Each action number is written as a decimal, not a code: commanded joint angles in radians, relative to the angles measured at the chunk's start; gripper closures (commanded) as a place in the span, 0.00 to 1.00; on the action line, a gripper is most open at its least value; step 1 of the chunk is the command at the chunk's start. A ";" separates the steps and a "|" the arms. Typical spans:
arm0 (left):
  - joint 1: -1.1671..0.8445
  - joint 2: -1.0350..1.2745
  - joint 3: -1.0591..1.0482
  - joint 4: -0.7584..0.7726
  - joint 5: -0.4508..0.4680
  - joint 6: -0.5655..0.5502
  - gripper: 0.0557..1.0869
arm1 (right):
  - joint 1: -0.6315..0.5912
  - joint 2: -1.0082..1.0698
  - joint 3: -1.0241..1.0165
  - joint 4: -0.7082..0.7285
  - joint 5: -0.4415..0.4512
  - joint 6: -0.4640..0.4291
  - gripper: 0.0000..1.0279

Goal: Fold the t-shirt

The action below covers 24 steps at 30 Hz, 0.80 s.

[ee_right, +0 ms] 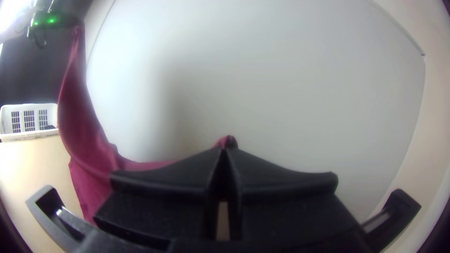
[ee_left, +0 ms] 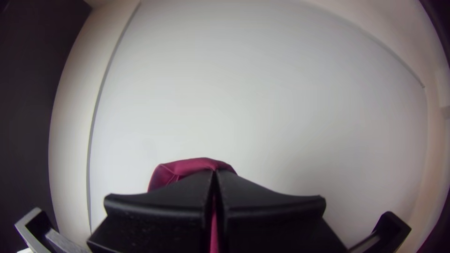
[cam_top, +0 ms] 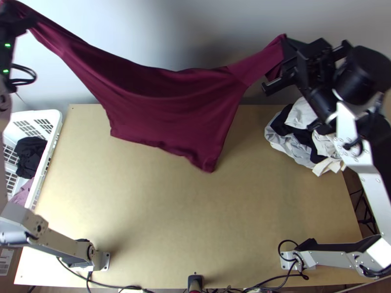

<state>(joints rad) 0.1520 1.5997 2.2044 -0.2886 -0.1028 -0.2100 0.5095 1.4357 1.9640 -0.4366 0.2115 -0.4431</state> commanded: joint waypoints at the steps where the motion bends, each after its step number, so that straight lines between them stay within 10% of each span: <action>1: 0.050 -0.106 0.012 0.003 -0.006 0.020 0.97 | 0.070 -0.049 0.055 -0.005 0.057 -0.031 0.97; 24: 0.129 -0.478 -0.084 -0.167 0.031 0.047 0.97 | 0.396 -0.218 0.081 -0.111 0.193 -0.209 0.97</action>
<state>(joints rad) 0.2756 1.1793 2.1887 -0.4137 -0.0925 -0.1780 0.8589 1.2419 2.0506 -0.5106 0.3862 -0.6449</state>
